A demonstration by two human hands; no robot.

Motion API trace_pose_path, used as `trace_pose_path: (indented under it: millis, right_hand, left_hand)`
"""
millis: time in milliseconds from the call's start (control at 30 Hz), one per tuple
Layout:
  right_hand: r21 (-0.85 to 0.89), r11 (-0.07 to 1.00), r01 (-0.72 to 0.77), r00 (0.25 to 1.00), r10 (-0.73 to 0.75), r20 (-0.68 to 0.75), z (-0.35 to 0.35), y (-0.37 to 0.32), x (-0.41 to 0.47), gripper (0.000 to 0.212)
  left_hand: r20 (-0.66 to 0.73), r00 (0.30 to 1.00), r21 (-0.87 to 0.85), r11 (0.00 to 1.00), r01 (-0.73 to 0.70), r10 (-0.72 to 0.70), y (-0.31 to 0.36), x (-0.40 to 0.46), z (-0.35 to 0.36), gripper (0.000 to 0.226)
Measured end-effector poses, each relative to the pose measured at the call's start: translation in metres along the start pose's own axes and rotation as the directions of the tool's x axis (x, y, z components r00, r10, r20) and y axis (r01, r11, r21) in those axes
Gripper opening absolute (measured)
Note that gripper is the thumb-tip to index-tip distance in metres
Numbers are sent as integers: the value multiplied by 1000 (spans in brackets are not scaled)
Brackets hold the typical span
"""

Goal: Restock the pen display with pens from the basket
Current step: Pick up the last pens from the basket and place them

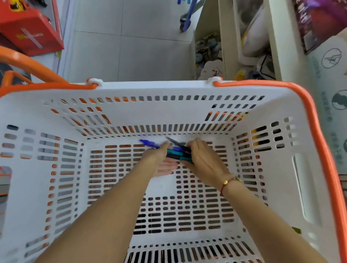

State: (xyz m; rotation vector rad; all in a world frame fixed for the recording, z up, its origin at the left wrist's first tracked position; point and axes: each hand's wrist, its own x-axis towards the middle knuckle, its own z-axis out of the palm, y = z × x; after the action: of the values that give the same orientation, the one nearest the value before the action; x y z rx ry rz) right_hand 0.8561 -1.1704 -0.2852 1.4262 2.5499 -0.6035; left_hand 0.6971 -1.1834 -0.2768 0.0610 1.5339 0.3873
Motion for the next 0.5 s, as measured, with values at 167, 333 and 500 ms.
trace_pose_path:
  millis: [167, 333, 500]
  right_hand:
    - [5, 1000, 11, 996, -11, 86, -1, -17, 0, 35]
    - [122, 991, -52, 995, 41, 94, -1, -26, -15, 39]
    - [501, 839, -214, 952, 64, 300, -5, -38, -32, 40]
  left_hand:
    - [24, 999, -45, 998, -44, 46, -5, -1, 4, 45]
    - [-24, 995, -108, 989, -98, 96, -15, -5, 8, 38]
    - [-31, 993, -196, 973, -119, 115, -30, -8, 2, 32]
